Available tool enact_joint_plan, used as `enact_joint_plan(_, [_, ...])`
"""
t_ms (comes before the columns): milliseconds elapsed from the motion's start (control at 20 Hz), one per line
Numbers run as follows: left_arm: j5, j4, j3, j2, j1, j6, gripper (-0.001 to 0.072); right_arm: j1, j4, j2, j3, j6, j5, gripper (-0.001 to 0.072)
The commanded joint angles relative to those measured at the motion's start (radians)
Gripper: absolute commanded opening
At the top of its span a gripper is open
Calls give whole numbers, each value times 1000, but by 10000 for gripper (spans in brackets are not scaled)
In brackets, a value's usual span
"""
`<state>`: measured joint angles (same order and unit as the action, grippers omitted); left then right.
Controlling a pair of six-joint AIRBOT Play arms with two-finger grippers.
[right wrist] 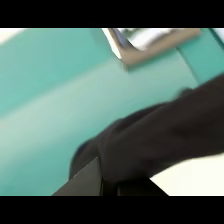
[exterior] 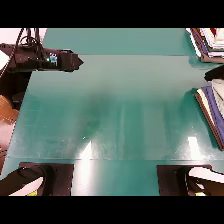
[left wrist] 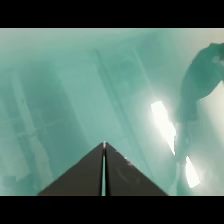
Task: Fold the shirts.
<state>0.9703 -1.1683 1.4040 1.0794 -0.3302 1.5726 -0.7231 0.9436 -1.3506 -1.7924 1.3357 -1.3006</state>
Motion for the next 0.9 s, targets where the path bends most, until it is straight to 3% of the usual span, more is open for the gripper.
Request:
enact_joint_plan(0, [22, 2, 0, 1, 0, -3, 28, -45, 145, 63, 89, 6, -74, 13])
enact_joint_plan(300, [35, 2, 0, 1, 0, -39, 28, -203, 350, 290, 461, 6, -101, 17])
enact_joint_plan(350, [35, 2, 0, 1, 0, -38, 28, -233, 372, 320, 512, 6, -109, 102])
enact_joint_plan(400, [35, 2, 0, 1, 0, -39, 28, -267, 385, 349, 561, 6, -109, 354])
enact_joint_plan(450, [34, 2, 0, 1, 0, -38, 28, -298, 396, 373, 600, 6, -109, 523])
enact_joint_plan(500, [35, 2, 0, 1, 0, -39, 28, -324, 396, 394, 628, 6, -108, 574])
enact_joint_plan(700, [34, 2, 0, 1, 0, -39, 28, -315, 326, 425, 596, 6, -82, 583])
enact_joint_plan(850, [34, 2, 0, 1, 0, -36, 28, -133, 191, 414, 506, 6, -41, 582])
